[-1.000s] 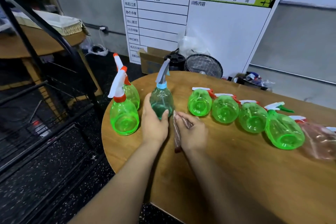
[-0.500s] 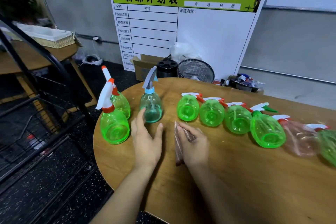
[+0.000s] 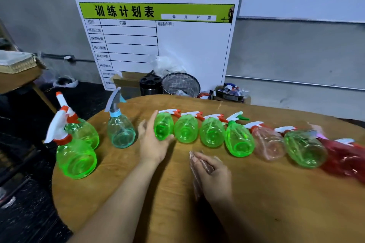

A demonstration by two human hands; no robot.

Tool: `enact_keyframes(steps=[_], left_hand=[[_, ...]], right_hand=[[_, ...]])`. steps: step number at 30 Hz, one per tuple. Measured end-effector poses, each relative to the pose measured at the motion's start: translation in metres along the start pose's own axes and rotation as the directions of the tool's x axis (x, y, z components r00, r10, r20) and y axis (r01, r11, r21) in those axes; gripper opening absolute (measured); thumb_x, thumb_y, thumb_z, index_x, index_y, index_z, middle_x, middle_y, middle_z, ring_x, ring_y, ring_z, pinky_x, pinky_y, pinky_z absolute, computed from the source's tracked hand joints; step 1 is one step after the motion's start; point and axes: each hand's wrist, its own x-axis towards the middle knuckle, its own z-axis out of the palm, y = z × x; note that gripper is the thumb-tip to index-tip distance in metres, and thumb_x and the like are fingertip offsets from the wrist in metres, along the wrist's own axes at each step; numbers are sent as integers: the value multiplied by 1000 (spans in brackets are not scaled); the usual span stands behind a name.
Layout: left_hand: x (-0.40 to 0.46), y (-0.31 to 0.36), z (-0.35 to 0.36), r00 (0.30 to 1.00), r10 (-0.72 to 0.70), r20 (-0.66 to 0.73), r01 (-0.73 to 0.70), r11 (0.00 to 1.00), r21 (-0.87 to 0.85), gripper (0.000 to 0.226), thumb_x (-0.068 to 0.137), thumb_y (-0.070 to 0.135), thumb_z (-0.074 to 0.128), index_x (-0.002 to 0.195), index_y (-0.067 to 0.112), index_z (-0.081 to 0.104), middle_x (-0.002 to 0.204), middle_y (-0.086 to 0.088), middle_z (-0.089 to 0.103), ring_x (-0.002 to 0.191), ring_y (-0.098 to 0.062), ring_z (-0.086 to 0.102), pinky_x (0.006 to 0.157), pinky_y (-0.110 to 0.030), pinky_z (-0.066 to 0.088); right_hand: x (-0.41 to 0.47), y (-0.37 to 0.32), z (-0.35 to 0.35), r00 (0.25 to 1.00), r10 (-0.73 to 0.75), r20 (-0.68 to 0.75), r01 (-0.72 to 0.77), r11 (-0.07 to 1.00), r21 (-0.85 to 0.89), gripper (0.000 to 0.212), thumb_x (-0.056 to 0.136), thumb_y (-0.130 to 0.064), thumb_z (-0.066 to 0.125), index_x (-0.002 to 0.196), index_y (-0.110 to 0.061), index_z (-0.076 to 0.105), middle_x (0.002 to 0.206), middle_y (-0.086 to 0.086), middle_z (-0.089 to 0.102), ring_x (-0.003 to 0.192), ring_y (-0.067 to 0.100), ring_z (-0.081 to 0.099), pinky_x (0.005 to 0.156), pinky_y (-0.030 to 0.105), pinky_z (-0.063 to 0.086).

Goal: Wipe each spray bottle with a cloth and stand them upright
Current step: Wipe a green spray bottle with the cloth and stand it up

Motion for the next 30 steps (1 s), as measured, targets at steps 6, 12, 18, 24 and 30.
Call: enact_keyframes(steps=[6,12,18,24,30], left_hand=[[11,-9,13,1000,1,-31,2,997,73,92,80,18,92,155,43,44,159,-11,34,142,-33,49,120,-40,38],[1,-21,11,993,75,-87,-69,994,80,86,82,23,88,155,38,44,139,-10,52,121,-29,60,102,-25,37],[-37,-13,-15,979,137,-154,-146,988,-51,84,81,14,87,152,32,46,142,1,52,121,3,45,112,-24,36],[-103,1,-53,996,42,-83,-70,924,-376,85,76,-2,86,138,41,48,140,3,58,126,-17,63,107,-41,54],[-193,17,-66,983,4,183,110,787,-608,88,76,-34,67,137,25,47,124,-9,71,100,-10,74,80,-21,59]], right_hand=[[3,4,1,998,-61,-9,61,997,-41,31,89,-25,83,96,-55,76,88,-15,72,88,2,71,84,23,54],[5,7,3,996,-85,-8,84,989,-126,21,89,-26,82,106,-39,81,95,-12,72,90,-3,69,83,16,51],[4,-2,1,998,-64,-15,62,992,-112,23,89,-25,82,102,-44,80,98,-14,73,100,-7,67,86,8,47],[-5,-20,3,999,19,-44,-20,999,-30,25,91,-19,80,102,-42,80,102,-11,76,99,-3,69,91,15,50],[-63,-61,5,971,236,-36,-196,874,445,17,96,-1,68,107,-10,79,101,-4,81,93,5,73,81,14,55]])
